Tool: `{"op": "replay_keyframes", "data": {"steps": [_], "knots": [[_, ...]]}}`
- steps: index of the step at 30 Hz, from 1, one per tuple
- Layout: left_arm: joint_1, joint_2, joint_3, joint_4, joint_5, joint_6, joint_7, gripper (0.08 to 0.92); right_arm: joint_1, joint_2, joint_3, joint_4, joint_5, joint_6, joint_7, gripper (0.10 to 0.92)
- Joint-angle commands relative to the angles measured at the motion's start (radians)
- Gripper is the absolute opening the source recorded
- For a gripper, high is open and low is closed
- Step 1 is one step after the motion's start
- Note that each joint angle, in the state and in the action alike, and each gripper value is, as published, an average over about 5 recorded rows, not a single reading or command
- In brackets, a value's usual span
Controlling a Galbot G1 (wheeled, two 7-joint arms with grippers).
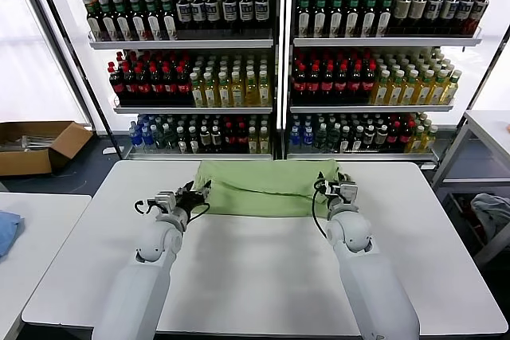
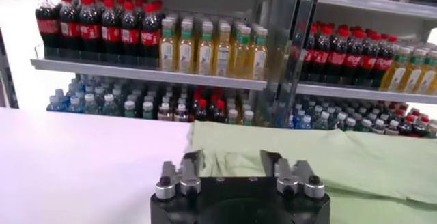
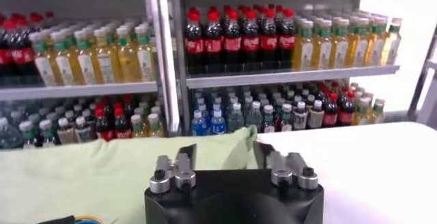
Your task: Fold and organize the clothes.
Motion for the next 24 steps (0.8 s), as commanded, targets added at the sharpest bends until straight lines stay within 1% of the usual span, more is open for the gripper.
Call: {"op": "replay_keyframes", "data": {"steps": [1, 5, 8, 10, 17, 24], "knots": [[0.077, 0.015, -0.004, -0.129, 0.004, 0.057, -0.016, 0.710, -0.079, -0.022, 0.012, 0.162, 0.038, -0.059, 0.064, 0.804], [0.125, 0.033, -0.005, -0.187, 0.004, 0.073, -0.028, 0.800, -0.169, -0.068, 0.025, 0.263, 0.047, -0.068, 0.080, 0.821], [0.159, 0.046, -0.002, -0.241, 0.003, 0.092, -0.031, 0.820, -0.223, -0.088, 0.038, 0.311, 0.059, -0.064, 0.090, 0.822], [0.167, 0.049, -0.002, -0.254, 0.004, 0.103, -0.030, 0.822, -0.244, -0.097, 0.045, 0.328, 0.062, -0.076, 0.102, 0.823], [0.151, 0.069, 0.001, -0.232, 0.006, 0.125, -0.029, 0.823, -0.271, -0.122, 0.041, 0.335, 0.068, -0.097, 0.125, 0.823], [0.128, 0.080, 0.013, -0.148, 0.027, 0.127, -0.023, 0.823, -0.256, -0.115, 0.033, 0.243, 0.056, -0.096, 0.118, 0.823]]}}
